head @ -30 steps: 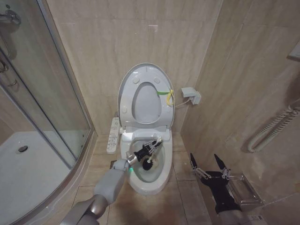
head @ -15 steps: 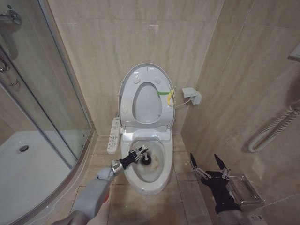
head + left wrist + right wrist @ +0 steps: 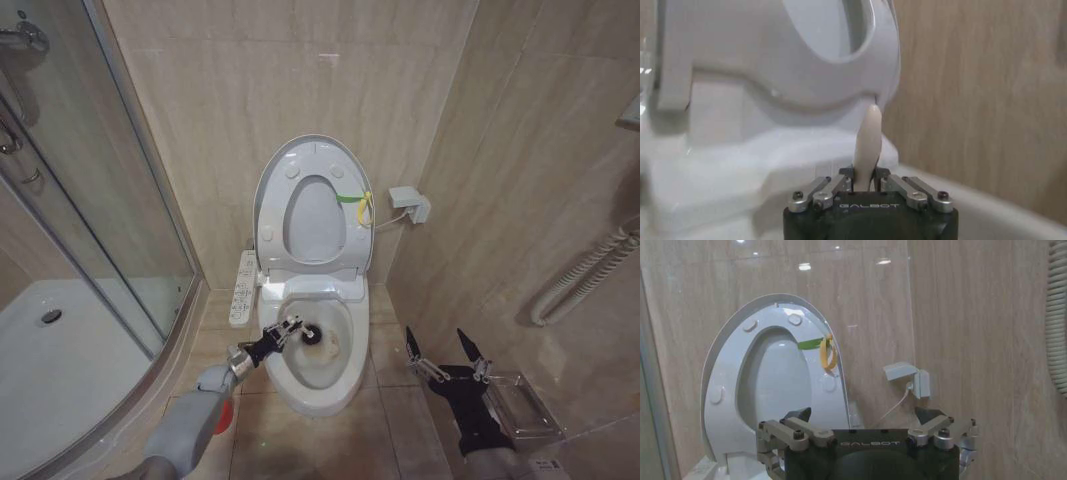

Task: Open the toilet lid, clean the toilet bowl with a toilet brush, close the toilet lid, and flush.

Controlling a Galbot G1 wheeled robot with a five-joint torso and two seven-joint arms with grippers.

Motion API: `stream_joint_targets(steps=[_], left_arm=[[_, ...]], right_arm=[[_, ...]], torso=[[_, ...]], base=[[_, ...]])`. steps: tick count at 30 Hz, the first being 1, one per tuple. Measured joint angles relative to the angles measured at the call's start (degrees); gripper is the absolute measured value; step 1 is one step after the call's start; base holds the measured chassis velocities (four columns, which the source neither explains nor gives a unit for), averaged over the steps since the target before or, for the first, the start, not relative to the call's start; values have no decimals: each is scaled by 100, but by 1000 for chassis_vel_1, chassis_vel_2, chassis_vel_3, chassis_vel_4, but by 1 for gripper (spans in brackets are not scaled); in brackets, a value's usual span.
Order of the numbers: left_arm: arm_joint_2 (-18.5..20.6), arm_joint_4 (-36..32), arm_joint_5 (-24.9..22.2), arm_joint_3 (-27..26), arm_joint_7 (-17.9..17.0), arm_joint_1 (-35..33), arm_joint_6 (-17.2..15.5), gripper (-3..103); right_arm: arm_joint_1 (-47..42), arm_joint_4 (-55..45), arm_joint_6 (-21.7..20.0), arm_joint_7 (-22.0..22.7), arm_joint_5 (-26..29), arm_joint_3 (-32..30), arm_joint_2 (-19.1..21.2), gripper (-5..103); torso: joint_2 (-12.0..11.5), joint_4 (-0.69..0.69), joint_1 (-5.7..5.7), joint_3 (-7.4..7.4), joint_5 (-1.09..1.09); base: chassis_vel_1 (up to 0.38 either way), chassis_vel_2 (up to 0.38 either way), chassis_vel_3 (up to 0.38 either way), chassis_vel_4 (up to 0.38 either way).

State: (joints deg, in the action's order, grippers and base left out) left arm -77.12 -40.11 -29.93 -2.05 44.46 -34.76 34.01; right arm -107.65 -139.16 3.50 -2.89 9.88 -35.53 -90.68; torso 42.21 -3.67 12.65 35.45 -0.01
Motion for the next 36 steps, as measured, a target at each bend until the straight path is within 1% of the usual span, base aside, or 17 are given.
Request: stream_joint_targets(steps=[1,3,5,7,10,15,18,23,25,29,33,36], left_arm=[[-26,-40,-83,10,-19,19,-9,19],[-163,-152,-399,12,-73,157,-31,19],[-239,-178,-482,-13,-93,232,-32,19],[-400,-205,-601,-61,-123,391,-32,18],[-538,-163,-632,-71,-109,472,-30,18],[-599,-63,-606,-93,-65,498,-9,18],[-650,23,-628,-158,-41,472,4,18],[-642,200,-610,-237,53,291,32,18],[-605,285,-576,-296,70,231,86,18],[-601,220,-613,-314,54,212,124,18],[-770,-32,-761,-352,-19,308,200,18],[-849,-36,-792,-386,-39,323,214,18]], right_arm=[[0,0,0,0,0,0,0,100],[0,0,0,0,0,0,0,100],[0,0,0,-1,0,0,0,100],[0,0,0,-1,0,0,0,100],[0,0,0,0,0,0,0,100],[0,0,0,0,0,0,0,100],[0,0,0,0,0,0,0,100],[0,0,0,1,0,0,0,100],[0,0,0,0,0,0,0,100],[0,0,0,0,0,0,0,100],[0,0,0,0,0,0,0,100],[0,0,0,1,0,0,0,100]], torso=[[0,-1,0,0,0],[0,-1,0,0,1],[0,-1,0,0,-1],[0,-2,0,-1,2],[0,-2,0,0,0],[0,2,0,0,1],[0,0,0,-1,2],[0,1,0,-1,1],[0,3,-1,-1,1],[0,3,-1,-1,1],[0,-3,0,-1,1],[0,-3,0,-1,1]], base=[[0,0,0,0],[0,0,0,0],[0,0,0,0],[0,0,0,0],[0,0,0,0],[0,0,0,0],[0,0,0,0],[0,0,0,0],[0,0,0,0],[0,0,0,0],[0,0,0,0],[0,0,0,0]])
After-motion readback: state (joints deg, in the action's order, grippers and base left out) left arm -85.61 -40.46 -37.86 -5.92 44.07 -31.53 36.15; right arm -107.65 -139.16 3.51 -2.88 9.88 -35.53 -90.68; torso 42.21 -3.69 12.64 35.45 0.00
